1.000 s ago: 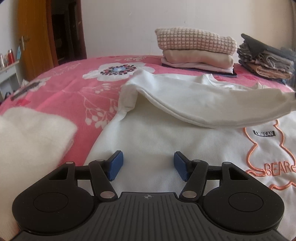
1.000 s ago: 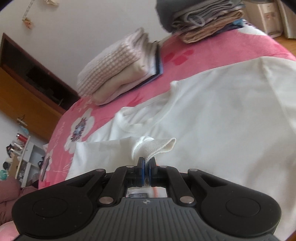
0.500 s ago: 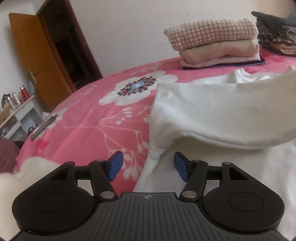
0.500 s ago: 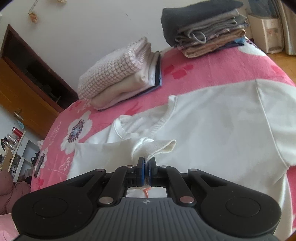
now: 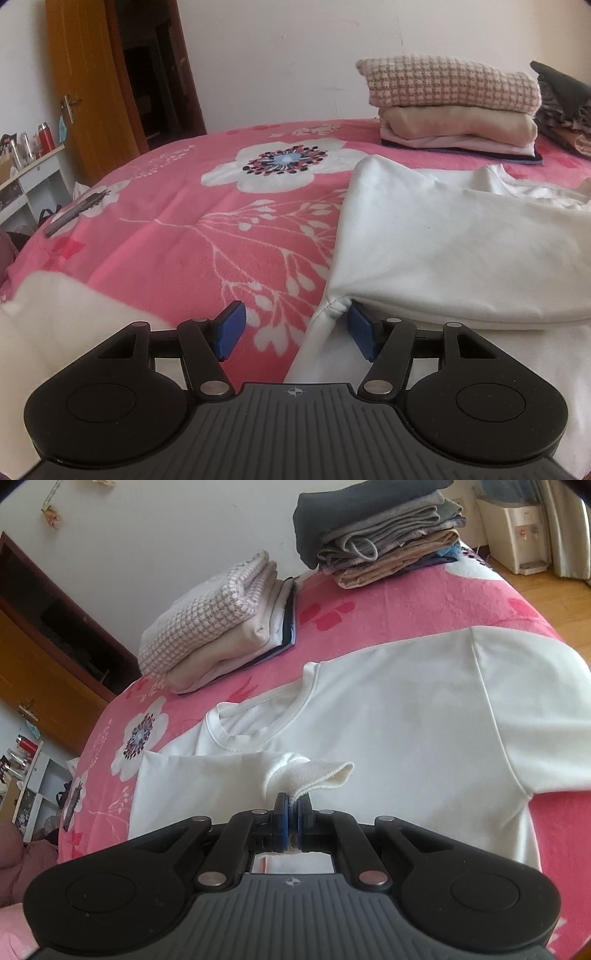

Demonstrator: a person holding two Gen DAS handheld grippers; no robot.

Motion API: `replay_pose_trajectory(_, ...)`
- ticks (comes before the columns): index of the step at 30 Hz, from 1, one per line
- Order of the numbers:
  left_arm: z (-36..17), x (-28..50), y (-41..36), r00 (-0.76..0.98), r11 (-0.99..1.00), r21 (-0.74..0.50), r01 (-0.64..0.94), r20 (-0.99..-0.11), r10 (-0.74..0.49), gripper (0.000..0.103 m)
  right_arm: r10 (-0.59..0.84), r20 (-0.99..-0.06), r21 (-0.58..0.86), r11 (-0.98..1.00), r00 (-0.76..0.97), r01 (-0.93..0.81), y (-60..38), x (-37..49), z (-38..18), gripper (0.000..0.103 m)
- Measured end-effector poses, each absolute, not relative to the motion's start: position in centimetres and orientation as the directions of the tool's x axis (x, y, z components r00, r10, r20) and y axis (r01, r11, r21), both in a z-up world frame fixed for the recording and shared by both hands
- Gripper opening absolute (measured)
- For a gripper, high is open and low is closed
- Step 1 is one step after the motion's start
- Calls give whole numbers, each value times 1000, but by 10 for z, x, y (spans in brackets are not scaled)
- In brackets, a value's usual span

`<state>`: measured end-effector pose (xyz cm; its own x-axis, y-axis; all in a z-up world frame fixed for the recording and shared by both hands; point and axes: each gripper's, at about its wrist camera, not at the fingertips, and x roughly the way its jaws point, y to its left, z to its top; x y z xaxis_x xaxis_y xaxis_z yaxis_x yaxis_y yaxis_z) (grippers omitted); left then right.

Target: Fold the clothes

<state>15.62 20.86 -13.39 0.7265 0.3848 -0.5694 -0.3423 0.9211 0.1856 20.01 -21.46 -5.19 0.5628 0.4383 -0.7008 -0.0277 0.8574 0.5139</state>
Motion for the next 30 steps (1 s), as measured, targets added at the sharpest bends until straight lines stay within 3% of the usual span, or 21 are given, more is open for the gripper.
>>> replay_pose_trajectory(12, -135, 154, 207, 726, 917, 212, -338, -561, 397, 62, 346, -822, 378, 926, 452, -22, -216, 206, -103, 5)
replay_pose_trajectory(15, -133, 150, 207, 722, 917, 230, -326, -565, 399, 62, 301, -856, 317, 948, 420, -33, -215, 205, -114, 11)
replay_pose_trajectory(18, -130, 143, 208, 706, 910, 252, -329, -575, 414, 62, 234, -869, 254, 967, 435, -14, -217, 202, -103, 30)
replay_pose_trajectory(25, -108, 120, 204, 736, 914, 216, -343, -543, 405, 61, 143, -825, 65, 985, 546, -160, -172, 188, -61, 31)
replay_pose_trajectory(30, -95, 137, 197, 798, 931, 137, -338, -482, 361, 61, 262, -766, 67, 941, 588, -332, -117, 189, -51, 28)
